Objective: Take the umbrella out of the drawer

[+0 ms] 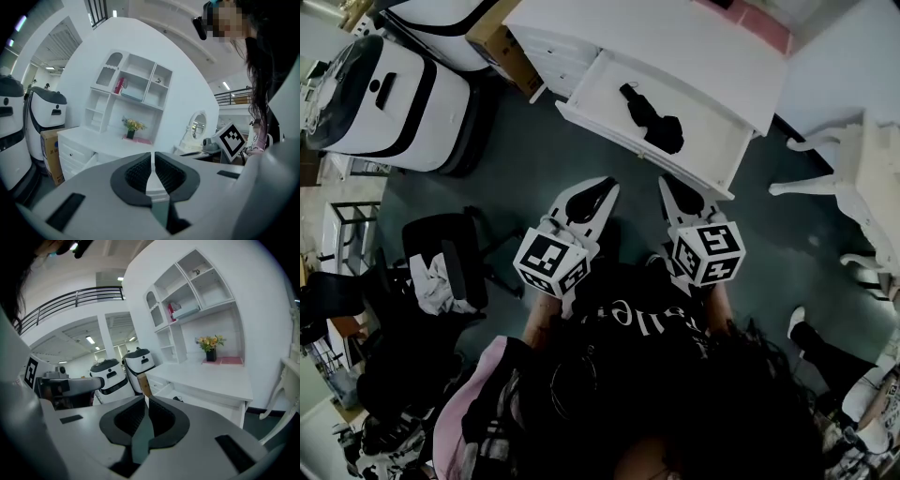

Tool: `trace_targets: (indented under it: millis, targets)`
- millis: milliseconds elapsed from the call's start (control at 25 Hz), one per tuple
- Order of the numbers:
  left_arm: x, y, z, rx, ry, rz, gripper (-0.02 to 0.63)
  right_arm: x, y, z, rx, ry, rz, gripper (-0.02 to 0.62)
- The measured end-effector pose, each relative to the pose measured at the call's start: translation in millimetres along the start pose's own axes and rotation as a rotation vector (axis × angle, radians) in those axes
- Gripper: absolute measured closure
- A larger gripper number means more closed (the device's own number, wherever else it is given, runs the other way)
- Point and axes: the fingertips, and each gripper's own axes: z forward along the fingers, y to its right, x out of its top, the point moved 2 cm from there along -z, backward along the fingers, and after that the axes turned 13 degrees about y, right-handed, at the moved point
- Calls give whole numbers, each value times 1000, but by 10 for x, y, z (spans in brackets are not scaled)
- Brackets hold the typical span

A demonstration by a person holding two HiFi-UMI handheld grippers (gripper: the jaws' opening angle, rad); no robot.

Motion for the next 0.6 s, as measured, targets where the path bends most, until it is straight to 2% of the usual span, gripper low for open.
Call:
trace_targets:
  millis: [360,600]
  targets:
    - [5,-1046,-67,-21,-70,-20,572,2,-125,737,-114,-51,18,537]
    - [130,-1582,-41,-59,-57,-9,572,84,-129,1031,-214,-25,58,537]
